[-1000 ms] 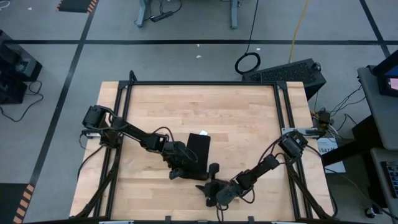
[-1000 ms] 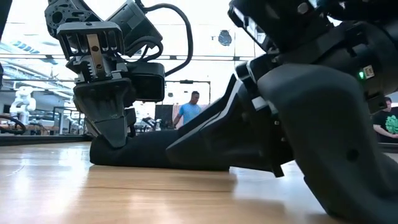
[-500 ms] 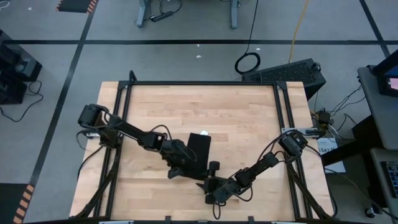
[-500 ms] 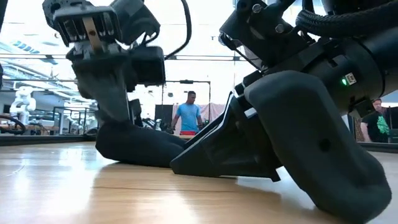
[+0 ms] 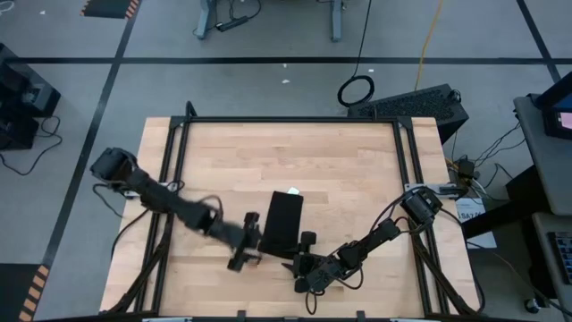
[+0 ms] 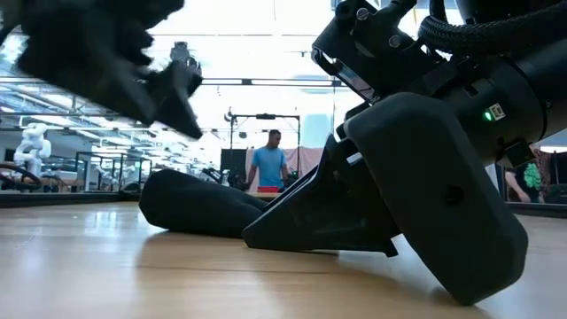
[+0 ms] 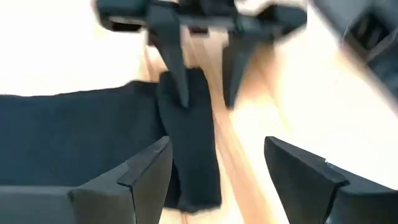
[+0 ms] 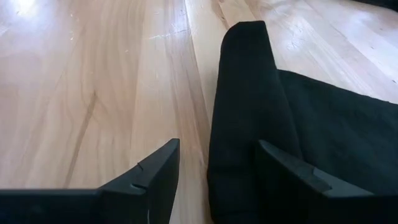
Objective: Roll napkin
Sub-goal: Roll the black napkin
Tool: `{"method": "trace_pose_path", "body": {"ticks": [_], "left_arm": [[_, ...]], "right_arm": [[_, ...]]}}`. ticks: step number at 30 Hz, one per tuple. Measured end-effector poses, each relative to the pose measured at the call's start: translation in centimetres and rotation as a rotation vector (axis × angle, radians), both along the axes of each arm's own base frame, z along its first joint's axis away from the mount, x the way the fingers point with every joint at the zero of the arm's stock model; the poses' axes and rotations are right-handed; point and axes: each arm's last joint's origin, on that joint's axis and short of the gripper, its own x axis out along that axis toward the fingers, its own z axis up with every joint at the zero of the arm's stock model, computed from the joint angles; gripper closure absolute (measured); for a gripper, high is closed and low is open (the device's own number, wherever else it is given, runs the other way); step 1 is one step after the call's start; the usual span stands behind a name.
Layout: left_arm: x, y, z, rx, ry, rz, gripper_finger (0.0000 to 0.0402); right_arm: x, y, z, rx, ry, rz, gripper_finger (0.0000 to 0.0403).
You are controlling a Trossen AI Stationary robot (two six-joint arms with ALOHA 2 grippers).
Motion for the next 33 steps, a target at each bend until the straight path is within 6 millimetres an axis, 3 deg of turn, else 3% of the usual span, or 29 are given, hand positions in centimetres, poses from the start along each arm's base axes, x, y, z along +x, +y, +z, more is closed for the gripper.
{"method": "trace_pose_path", "body": {"ticks": [4, 8, 21, 24, 30, 33], "left_arm": [[-0.9, -2.6, -2.0, 0.238, -0.031, -0.002, 0.0143], [-1.2, -3.8, -3.6, 0.4, -0.058, -0.002, 0.0143], [0.2, -3.3, -6.3, 0.418, -0.028, -0.009, 0.0148], [0.3, -3.3, -6.5, 0.411, -0.034, -0.009, 0.017], [0.6, -3.3, -6.3, 0.406, -0.076, 0.031, 0.0251], [0.6, -3.2, -6.3, 0.436, -0.076, 0.055, 0.0268]], "right_arm": [[0.0, 0.0, 0.0, 0.003, 0.0, 0.0, 0.0204], [0.0, 0.0, 0.0, 0.005, 0.0, 0.001, 0.0204], [0.0, 0.0, 0.0, 0.013, -0.005, 0.003, 0.0204], [0.0, 0.0, 0.0, 0.019, -0.005, 0.001, 0.0204], [0.0, 0.0, 0.0, 0.022, -0.005, 0.001, 0.0204], [0.0, 0.0, 0.0, 0.022, -0.005, 0.002, 0.0204]]}}
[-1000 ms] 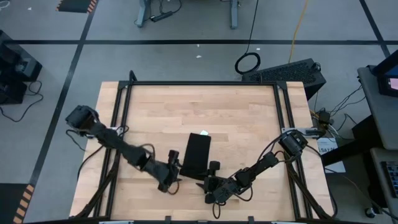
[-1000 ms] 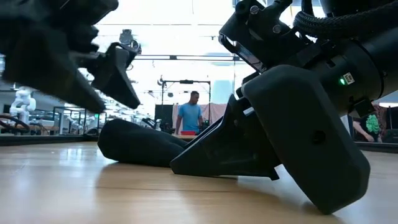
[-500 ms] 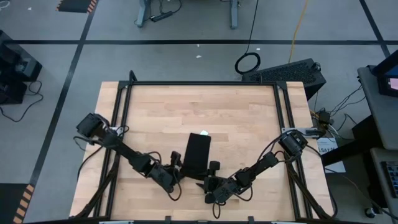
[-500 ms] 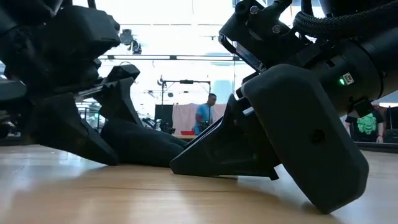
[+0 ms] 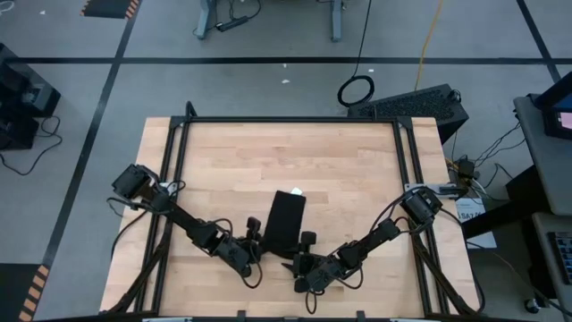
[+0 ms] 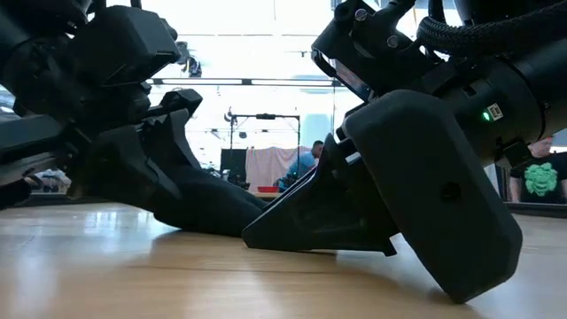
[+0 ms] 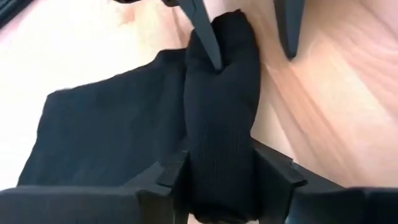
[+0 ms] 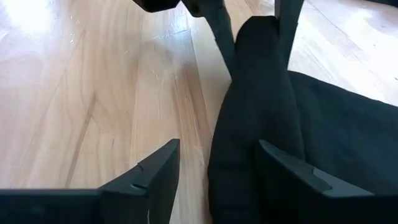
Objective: Roll napkin
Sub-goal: Roll the black napkin
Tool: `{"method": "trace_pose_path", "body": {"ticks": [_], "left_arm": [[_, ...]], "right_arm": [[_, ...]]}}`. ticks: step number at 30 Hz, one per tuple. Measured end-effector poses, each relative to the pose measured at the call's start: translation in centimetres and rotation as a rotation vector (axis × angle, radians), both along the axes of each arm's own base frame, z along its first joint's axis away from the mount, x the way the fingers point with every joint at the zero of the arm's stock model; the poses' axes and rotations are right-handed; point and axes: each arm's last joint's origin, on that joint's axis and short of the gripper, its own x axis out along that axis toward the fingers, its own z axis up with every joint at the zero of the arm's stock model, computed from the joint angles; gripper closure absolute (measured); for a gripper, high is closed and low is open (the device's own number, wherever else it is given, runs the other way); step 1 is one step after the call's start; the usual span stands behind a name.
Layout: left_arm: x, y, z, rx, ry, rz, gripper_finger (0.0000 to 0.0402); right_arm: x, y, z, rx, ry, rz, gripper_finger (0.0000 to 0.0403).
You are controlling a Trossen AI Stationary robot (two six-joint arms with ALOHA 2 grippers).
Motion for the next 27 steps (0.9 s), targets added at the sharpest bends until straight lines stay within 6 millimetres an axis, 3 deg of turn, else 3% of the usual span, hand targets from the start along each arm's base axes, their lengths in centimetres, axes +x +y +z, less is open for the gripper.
{"method": "trace_pose_path", "body": {"ticks": [5, 15, 20, 27], "left_arm": [[-0.3, -0.4, 0.0, 0.02, -0.006, -0.003, 0.0245], [-1.8, -2.7, 0.2, 0.077, -0.054, -0.048, 0.0104], [-2.2, -3.2, 0.3, 0.098, -0.075, -0.041, 0.0115], [-0.9, -1.6, 0.3, 0.081, -0.068, 0.003, 0.018]], "right_arm": [[0.0, 0.0, 0.0, 0.001, 0.001, 0.001, 0.0204], [0.0, 0.0, 0.0, 0.006, 0.004, 0.008, 0.0204], [0.0, 0.0, 0.0, 0.008, 0.005, 0.01, 0.0204], [0.0, 0.0, 0.0, 0.008, 0.006, 0.011, 0.0204]]}}
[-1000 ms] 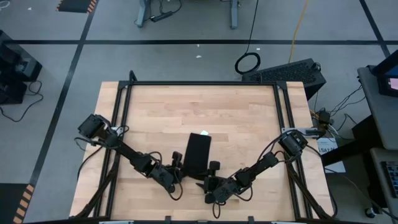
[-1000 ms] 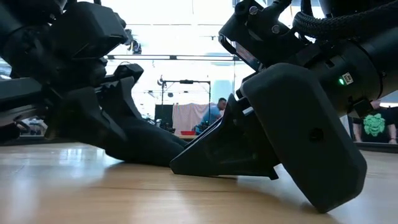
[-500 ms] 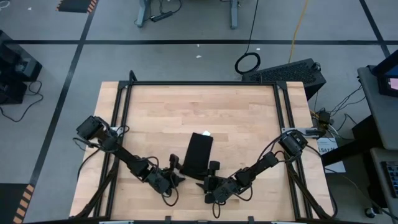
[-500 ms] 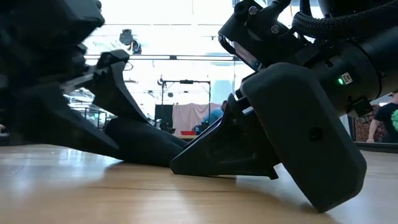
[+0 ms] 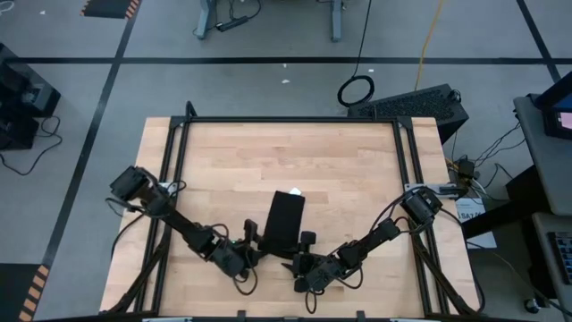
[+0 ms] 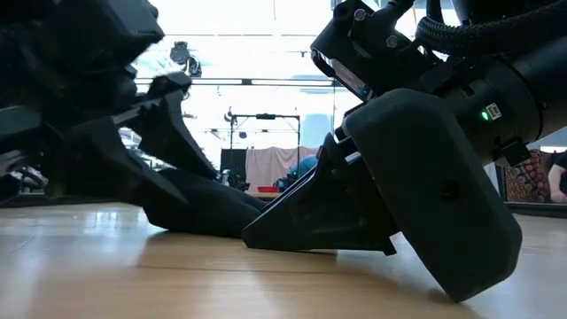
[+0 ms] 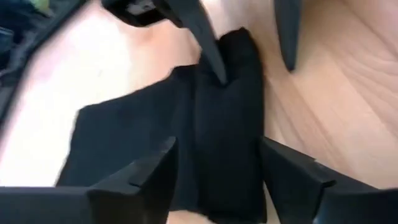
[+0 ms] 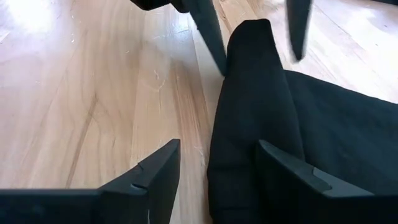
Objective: Roll napkin
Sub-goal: Roll the black napkin
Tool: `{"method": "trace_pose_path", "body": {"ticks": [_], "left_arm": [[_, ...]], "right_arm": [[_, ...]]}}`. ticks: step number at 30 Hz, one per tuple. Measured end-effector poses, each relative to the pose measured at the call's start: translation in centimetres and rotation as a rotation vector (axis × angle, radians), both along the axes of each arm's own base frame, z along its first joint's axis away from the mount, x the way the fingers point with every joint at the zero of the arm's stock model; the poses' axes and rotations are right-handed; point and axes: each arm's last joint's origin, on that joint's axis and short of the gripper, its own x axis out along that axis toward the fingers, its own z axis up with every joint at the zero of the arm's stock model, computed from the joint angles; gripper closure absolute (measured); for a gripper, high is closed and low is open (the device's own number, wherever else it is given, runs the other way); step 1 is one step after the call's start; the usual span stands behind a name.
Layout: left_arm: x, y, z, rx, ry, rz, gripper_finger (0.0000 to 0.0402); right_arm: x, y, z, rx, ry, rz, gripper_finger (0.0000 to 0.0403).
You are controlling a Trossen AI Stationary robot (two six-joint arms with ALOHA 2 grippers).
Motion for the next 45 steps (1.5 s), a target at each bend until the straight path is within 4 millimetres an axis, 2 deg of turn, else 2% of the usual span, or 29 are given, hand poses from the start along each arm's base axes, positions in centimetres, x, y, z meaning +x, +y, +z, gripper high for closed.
{"method": "trace_pose_path", "body": {"ticks": [5, 12, 18, 22, 26, 30, 34, 36, 41, 45], "left_arm": [[0.6, 0.8, -0.1, -0.061, 0.045, -0.037, 0.0238], [1.3, 1.9, -0.2, -0.157, 0.061, 0.018, 0.0374], [2.3, 3.7, -0.2, -0.371, 0.105, 0.084, 0.0365], [3.1, 5.2, -0.2, -0.601, 0.18, 0.1, 0.0361], [3.7, 6.4, -0.2, -0.793, 0.268, 0.088, 0.036], [3.9, 7.3, -0.2, -0.922, 0.341, 0.083, 0.0359], [3.9, 7.8, -0.2, -1.063, 0.415, 0.107, 0.0358], [4.0, 8.1, -0.2, -1.094, 0.426, 0.115, 0.0358], [4.1, 8.4, -0.2, -1.127, 0.435, 0.151, 0.0358], [4.1, 8.4, -0.2, -1.132, 0.434, 0.155, 0.0358]], "right_arm": [[0.0, 0.0, 0.0, 0.0, 0.0, 0.001, 0.0204], [0.0, 0.0, 0.0, -0.005, -0.001, 0.002, 0.0204], [-0.7, 0.9, 1.8, -0.087, -0.016, 0.022, 0.0204], [-2.0, 1.8, 3.8, -0.198, 0.021, 0.087, 0.0196], [-3.7, 3.5, 5.1, -0.232, 0.036, 0.146, 0.0189], [-5.0, 4.5, 4.7, -0.242, 0.003, 0.109, 0.0189], [-5.9, 4.2, 3.8, -0.192, -0.097, 0.033, 0.0188], [-6.0, 4.1, 3.4, -0.184, -0.136, 0.053, 0.0185], [-5.0, 3.6, 2.4, -0.228, -0.2, 0.135, 0.0169], [-3.8, 2.5, 1.6, -0.18, -0.195, 0.174, 0.0157]]}}
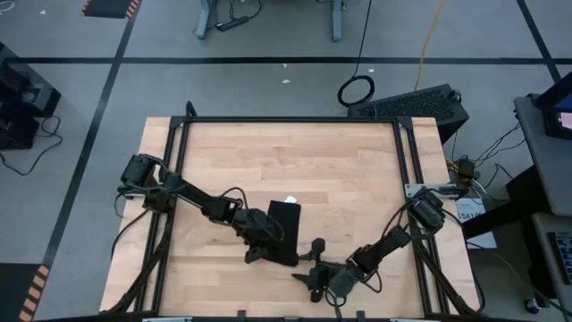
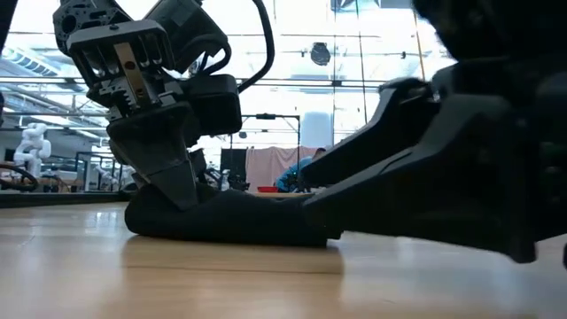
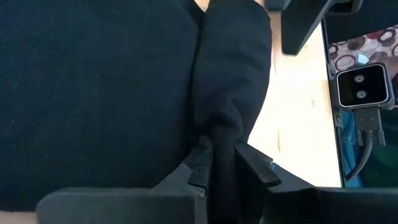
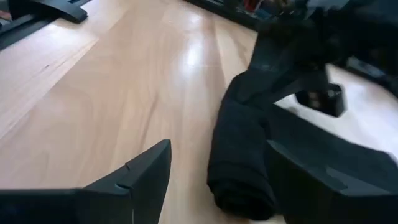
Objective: Roll napkin
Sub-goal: Roll the black napkin
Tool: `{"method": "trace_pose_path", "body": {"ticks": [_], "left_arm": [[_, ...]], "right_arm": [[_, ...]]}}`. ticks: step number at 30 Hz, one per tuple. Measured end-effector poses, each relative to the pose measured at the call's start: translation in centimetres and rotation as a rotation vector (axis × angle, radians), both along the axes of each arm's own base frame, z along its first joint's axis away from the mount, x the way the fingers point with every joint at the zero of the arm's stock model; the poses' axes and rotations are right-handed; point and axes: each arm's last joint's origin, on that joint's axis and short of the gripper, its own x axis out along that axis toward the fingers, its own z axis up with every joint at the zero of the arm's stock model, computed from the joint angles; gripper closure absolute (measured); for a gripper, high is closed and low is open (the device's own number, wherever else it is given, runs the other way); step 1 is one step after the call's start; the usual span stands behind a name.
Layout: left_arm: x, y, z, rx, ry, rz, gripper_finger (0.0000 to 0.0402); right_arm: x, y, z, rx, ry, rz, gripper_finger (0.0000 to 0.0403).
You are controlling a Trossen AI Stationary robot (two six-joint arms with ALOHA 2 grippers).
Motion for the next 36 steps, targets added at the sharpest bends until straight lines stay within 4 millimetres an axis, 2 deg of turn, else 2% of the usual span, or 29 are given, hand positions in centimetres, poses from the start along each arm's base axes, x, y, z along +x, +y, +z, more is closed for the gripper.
{"method": "trace_pose_path", "body": {"ticks": [5, 15, 19, 24, 27, 29, 36], "left_arm": [[0.0, 0.0, 0.0, 0.0, -0.004, 0.001, 0.0358], [0.1, 0.0, 0.0, -0.02, 0.011, 0.024, 0.0357], [0.0, 0.0, 0.0, -0.022, 0.012, 0.025, 0.0357], [0.0, -0.1, 0.1, -0.011, 0.002, 0.015, 0.0354], [-0.1, -0.6, 0.1, 0.003, -0.012, -0.018, 0.0332], [-0.4, -1.0, 0.3, 0.015, -0.024, -0.053, 0.0306], [-2.1, -1.4, 2.5, 0.046, 0.034, -0.09, 0.0195]], "right_arm": [[1.0, -1.1, -0.2, 0.023, 0.012, 0.005, 0.0161], [1.7, -2.9, -1.0, 0.074, 0.081, -0.044, 0.0201], [1.9, -3.3, -1.1, 0.124, 0.077, -0.082, 0.025], [1.8, -3.3, -1.3, 0.171, 0.088, -0.094, 0.0337], [1.8, -3.3, -1.3, 0.208, 0.087, -0.1, 0.0381], [1.8, -3.3, -1.3, 0.227, 0.082, -0.108, 0.0391], [2.0, -3.5, -1.2, 0.309, 0.057, -0.129, 0.0368]]}}
